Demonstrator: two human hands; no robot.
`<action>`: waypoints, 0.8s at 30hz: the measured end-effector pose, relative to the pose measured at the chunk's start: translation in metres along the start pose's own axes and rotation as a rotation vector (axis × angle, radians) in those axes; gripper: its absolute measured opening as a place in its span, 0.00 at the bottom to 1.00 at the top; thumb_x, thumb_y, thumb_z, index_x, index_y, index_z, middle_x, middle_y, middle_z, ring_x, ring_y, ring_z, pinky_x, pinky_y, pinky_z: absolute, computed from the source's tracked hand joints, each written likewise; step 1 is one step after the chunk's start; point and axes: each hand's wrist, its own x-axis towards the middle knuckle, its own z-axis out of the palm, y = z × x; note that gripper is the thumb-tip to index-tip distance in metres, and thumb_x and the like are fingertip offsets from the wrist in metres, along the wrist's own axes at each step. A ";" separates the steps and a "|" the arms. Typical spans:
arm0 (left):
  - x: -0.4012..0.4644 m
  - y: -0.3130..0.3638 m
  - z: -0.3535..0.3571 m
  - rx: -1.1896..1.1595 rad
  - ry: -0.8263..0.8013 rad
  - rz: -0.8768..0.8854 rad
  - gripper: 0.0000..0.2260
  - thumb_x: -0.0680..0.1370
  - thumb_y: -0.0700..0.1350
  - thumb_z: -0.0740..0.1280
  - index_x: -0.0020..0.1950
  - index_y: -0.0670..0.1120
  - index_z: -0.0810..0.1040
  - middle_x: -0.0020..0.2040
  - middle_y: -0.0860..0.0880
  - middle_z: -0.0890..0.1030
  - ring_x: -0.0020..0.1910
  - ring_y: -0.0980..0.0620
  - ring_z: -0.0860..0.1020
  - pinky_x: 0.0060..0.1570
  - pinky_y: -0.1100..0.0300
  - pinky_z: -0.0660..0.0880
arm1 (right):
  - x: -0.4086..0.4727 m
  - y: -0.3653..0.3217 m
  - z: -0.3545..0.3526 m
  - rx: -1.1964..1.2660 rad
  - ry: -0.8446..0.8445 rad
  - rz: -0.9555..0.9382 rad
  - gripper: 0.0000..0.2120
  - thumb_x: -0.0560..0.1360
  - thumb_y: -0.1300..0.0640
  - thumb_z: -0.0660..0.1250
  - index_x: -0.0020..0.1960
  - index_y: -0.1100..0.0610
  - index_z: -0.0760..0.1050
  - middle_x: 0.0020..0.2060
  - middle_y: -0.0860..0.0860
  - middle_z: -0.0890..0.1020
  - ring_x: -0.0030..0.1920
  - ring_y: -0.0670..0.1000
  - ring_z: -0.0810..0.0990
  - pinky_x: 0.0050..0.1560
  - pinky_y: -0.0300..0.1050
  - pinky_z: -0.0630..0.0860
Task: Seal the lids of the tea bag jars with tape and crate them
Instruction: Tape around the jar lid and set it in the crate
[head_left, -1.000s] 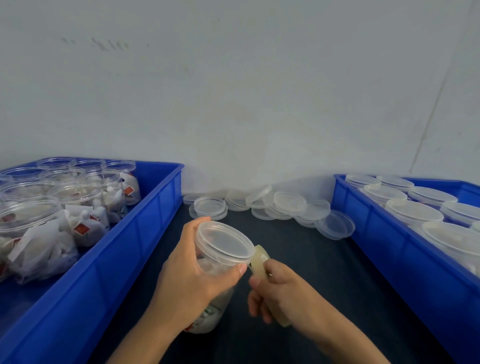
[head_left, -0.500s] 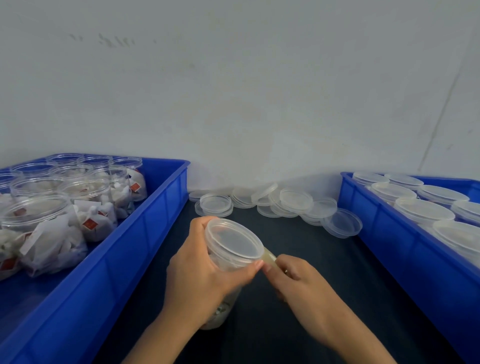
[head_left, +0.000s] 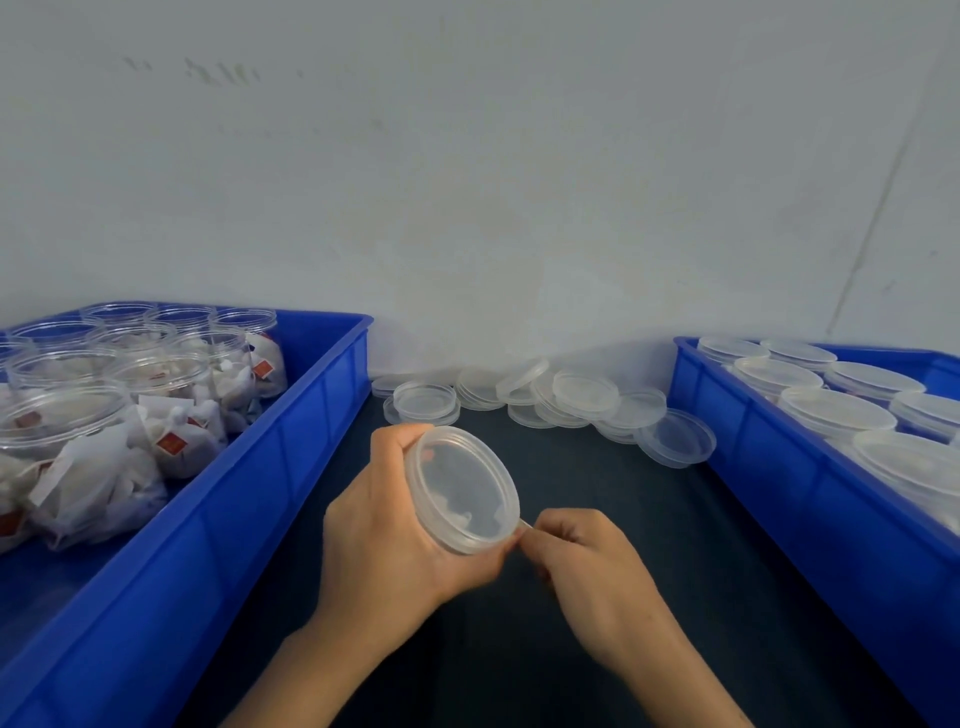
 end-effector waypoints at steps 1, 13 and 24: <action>0.000 0.001 0.000 0.020 0.012 0.013 0.41 0.53 0.68 0.76 0.61 0.52 0.68 0.50 0.61 0.76 0.42 0.62 0.76 0.39 0.75 0.67 | 0.000 0.000 0.001 -0.004 0.018 0.002 0.15 0.74 0.51 0.64 0.31 0.53 0.65 0.25 0.47 0.65 0.31 0.49 0.63 0.34 0.46 0.62; 0.002 0.009 0.003 0.162 0.019 0.063 0.42 0.54 0.65 0.76 0.61 0.48 0.69 0.48 0.53 0.79 0.42 0.55 0.79 0.37 0.74 0.62 | 0.007 0.004 0.009 -0.233 0.155 -0.014 0.14 0.76 0.51 0.59 0.33 0.54 0.64 0.27 0.47 0.68 0.29 0.49 0.65 0.30 0.43 0.63; 0.003 0.018 0.007 0.239 0.092 0.157 0.42 0.54 0.58 0.80 0.62 0.44 0.69 0.49 0.49 0.81 0.43 0.48 0.82 0.36 0.56 0.78 | 0.014 0.005 0.006 -0.254 0.198 -0.010 0.13 0.76 0.54 0.56 0.34 0.54 0.63 0.28 0.47 0.69 0.30 0.48 0.66 0.31 0.43 0.63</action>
